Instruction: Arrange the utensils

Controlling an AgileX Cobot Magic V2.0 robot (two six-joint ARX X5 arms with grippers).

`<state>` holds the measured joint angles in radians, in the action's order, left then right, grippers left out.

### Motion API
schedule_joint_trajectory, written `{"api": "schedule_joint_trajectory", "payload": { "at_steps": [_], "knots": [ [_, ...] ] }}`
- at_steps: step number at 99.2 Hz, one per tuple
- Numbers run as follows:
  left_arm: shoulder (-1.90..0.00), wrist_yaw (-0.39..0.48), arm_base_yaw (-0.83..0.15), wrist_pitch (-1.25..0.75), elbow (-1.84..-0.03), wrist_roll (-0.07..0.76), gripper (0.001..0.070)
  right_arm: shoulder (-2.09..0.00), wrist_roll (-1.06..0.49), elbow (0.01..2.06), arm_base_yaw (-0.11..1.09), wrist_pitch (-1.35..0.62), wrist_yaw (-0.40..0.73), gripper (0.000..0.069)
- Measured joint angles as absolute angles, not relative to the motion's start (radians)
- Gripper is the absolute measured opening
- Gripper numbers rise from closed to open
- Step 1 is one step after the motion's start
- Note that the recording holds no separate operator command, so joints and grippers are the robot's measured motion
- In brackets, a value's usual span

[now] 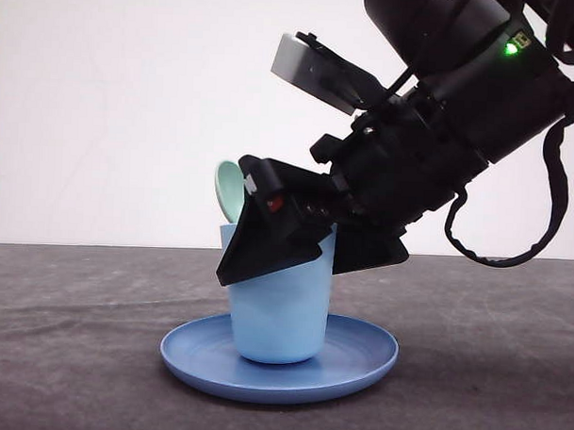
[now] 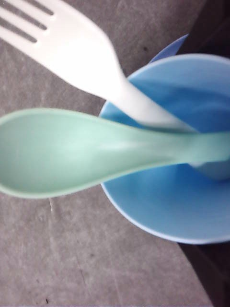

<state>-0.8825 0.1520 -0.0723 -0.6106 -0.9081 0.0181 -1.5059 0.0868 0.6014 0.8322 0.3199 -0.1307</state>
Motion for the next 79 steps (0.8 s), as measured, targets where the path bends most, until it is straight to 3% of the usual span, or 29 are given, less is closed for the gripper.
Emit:
{"api": "schedule_joint_trajectory", "payload": {
  "at_steps": [27, 58, 79],
  "knots": [
    [-0.883, 0.152, -0.072, -0.611, -0.908, 0.018, 0.0199, -1.509, 0.101, 0.601, 0.832, 0.275, -0.13, 0.0679],
    [-0.883, 0.152, -0.072, -0.611, -0.908, 0.018, 0.0199, -1.336, 0.128, 0.601, 0.807, 0.016, -0.131, 0.068],
    [-0.883, 0.152, -0.072, -0.611, -0.908, 0.018, 0.0199, -1.144, 0.128, 0.601, 0.708, -0.268, -0.128, 0.068]
  ]
}}
